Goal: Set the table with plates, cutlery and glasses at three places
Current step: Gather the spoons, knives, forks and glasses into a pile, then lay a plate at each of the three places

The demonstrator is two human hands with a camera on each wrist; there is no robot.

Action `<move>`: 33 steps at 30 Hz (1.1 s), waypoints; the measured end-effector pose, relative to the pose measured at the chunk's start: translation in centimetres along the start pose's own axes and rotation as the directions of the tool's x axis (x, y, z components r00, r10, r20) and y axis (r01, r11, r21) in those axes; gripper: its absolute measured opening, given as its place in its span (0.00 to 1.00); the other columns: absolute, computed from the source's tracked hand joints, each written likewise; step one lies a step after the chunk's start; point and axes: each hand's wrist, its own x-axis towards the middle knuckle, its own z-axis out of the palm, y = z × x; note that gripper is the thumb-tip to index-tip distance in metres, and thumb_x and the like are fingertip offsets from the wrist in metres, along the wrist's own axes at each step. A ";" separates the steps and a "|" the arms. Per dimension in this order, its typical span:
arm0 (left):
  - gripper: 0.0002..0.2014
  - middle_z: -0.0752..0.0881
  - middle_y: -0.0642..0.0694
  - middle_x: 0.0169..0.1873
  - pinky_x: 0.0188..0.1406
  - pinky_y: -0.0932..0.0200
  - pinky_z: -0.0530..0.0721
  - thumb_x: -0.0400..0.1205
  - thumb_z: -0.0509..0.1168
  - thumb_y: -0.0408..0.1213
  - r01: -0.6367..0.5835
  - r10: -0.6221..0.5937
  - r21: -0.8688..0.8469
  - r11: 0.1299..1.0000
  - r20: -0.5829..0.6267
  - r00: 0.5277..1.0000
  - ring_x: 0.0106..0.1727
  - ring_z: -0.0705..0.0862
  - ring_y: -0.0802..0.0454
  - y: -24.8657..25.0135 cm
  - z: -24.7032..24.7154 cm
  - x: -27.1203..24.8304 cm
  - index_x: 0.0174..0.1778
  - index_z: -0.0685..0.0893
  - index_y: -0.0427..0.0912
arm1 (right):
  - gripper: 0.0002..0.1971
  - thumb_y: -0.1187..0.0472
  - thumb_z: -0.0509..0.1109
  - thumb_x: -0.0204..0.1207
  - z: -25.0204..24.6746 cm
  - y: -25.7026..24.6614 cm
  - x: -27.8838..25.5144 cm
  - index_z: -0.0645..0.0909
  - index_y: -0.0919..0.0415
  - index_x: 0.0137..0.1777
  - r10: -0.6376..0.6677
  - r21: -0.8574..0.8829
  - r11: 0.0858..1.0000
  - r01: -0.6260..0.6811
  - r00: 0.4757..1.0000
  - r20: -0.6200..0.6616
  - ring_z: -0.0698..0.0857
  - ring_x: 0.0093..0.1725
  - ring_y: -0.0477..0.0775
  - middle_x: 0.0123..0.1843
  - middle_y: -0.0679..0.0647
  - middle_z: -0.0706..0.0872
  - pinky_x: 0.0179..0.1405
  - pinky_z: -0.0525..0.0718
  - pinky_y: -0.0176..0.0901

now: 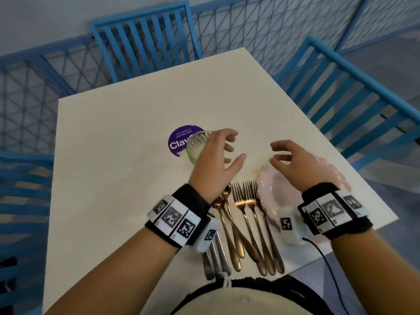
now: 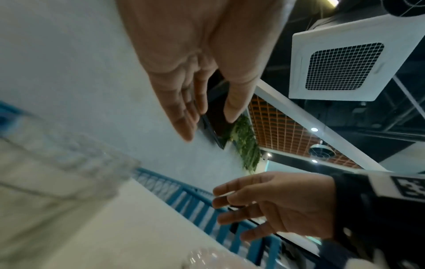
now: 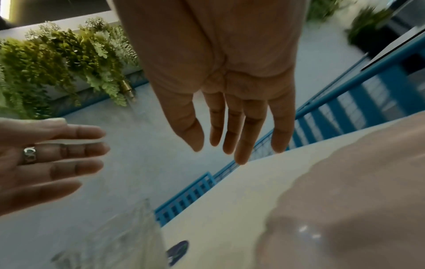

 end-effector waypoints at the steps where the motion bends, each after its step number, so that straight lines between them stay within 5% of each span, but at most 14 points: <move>1: 0.24 0.74 0.48 0.62 0.57 0.58 0.86 0.79 0.66 0.38 0.025 -0.030 0.052 0.998 0.092 0.995 0.58 0.78 0.56 0.2 1.4 0.1 0.71 0.69 0.43 | 0.21 0.60 0.68 0.78 -0.5 1.1 -0.3 0.74 0.56 0.70 0.025 -0.042 0.999 -0.027 0.999 -0.040 0.80 0.62 0.48 0.68 0.49 0.80 0.57 0.74 0.31; 4: 0.28 0.71 0.42 0.70 0.63 0.57 0.79 0.81 0.65 0.42 0.090 -0.145 0.197 0.976 0.289 0.946 0.66 0.77 0.48 0.2 5.3 0.9 0.76 0.64 0.41 | 0.25 0.48 0.68 0.73 -1.5 5.4 -0.7 0.70 0.47 0.71 0.122 -0.227 0.962 -0.150 0.984 -0.130 0.79 0.66 0.58 0.72 0.53 0.75 0.69 0.75 0.53; 6: 0.30 0.69 0.38 0.72 0.69 0.54 0.72 0.81 0.64 0.43 0.128 -0.251 0.317 0.940 0.385 0.888 0.71 0.73 0.43 -0.1 7.5 1.7 0.77 0.62 0.38 | 0.29 0.52 0.70 0.73 -2.1 7.7 -0.7 0.67 0.49 0.74 0.227 -0.283 0.925 -0.252 0.967 -0.119 0.74 0.71 0.63 0.76 0.56 0.69 0.72 0.72 0.62; 10: 0.28 0.74 0.35 0.70 0.68 0.47 0.70 0.82 0.61 0.44 0.114 -0.401 0.555 0.824 0.431 0.808 0.73 0.66 0.37 -0.3 10.5 3.1 0.74 0.64 0.34 | 0.36 0.58 0.70 0.74 -3.1 11.1 -0.8 0.59 0.60 0.79 0.341 -0.379 0.860 -0.342 0.937 -0.071 0.61 0.78 0.65 0.79 0.62 0.62 0.75 0.66 0.63; 14: 0.23 0.77 0.35 0.66 0.63 0.45 0.74 0.83 0.60 0.41 0.078 -0.455 0.661 0.746 0.422 0.784 0.69 0.73 0.36 -0.5 11.9 3.8 0.70 0.66 0.34 | 0.35 0.62 0.68 0.75 -4.2 12.3 -0.9 0.55 0.59 0.79 0.436 -0.381 0.830 -0.407 0.900 -0.013 0.70 0.72 0.70 0.76 0.64 0.65 0.68 0.72 0.61; 18: 0.21 0.76 0.34 0.65 0.63 0.48 0.77 0.83 0.60 0.37 0.092 -0.469 0.656 0.749 0.427 0.773 0.64 0.78 0.36 -0.5 12.1 4.6 0.71 0.67 0.35 | 0.33 0.71 0.59 0.77 -5.4 12.8 -0.2 0.53 0.57 0.81 0.383 -0.397 0.849 -0.350 0.924 0.003 0.75 0.69 0.69 0.73 0.66 0.71 0.69 0.72 0.57; 21: 0.22 0.71 0.32 0.67 0.61 0.49 0.78 0.83 0.60 0.35 0.143 -0.465 0.622 0.769 0.392 0.794 0.62 0.79 0.35 0.0 11.9 5.0 0.72 0.65 0.34 | 0.32 0.72 0.57 0.78 -6.1 12.5 0.0 0.56 0.55 0.81 0.343 -0.372 0.873 -0.317 0.939 0.005 0.77 0.69 0.66 0.72 0.65 0.75 0.69 0.73 0.54; 25: 0.24 0.68 0.32 0.66 0.59 0.53 0.78 0.82 0.61 0.32 0.159 -0.353 0.514 0.843 0.305 0.884 0.58 0.80 0.36 1.3 10.3 5.6 0.74 0.64 0.34 | 0.33 0.72 0.58 0.77 -7.4 11.3 0.4 0.59 0.53 0.81 0.275 -0.224 0.935 -0.276 0.961 -0.037 0.76 0.71 0.64 0.74 0.61 0.75 0.71 0.72 0.54; 30: 0.20 0.75 0.34 0.61 0.51 0.61 0.70 0.79 0.63 0.31 0.199 -0.253 0.382 0.903 0.099 0.962 0.60 0.78 0.41 2.5 6.9 6.3 0.68 0.73 0.35 | 0.26 0.65 0.64 0.77 -9.0 8.4 0.9 0.68 0.58 0.76 0.146 0.095 0.986 -0.135 0.982 -0.119 0.78 0.66 0.64 0.68 0.59 0.80 0.61 0.77 0.54; 33: 0.19 0.80 0.37 0.62 0.57 0.59 0.72 0.79 0.64 0.30 0.255 -0.248 0.289 0.923 -0.062 0.967 0.62 0.78 0.43 2.7 4.3 6.0 0.68 0.76 0.36 | 0.20 0.59 0.62 0.80 -9.0 5.8 1.3 0.70 0.57 0.71 0.126 0.551 0.824 -0.128 0.991 0.041 0.84 0.58 0.61 0.62 0.58 0.83 0.47 0.86 0.52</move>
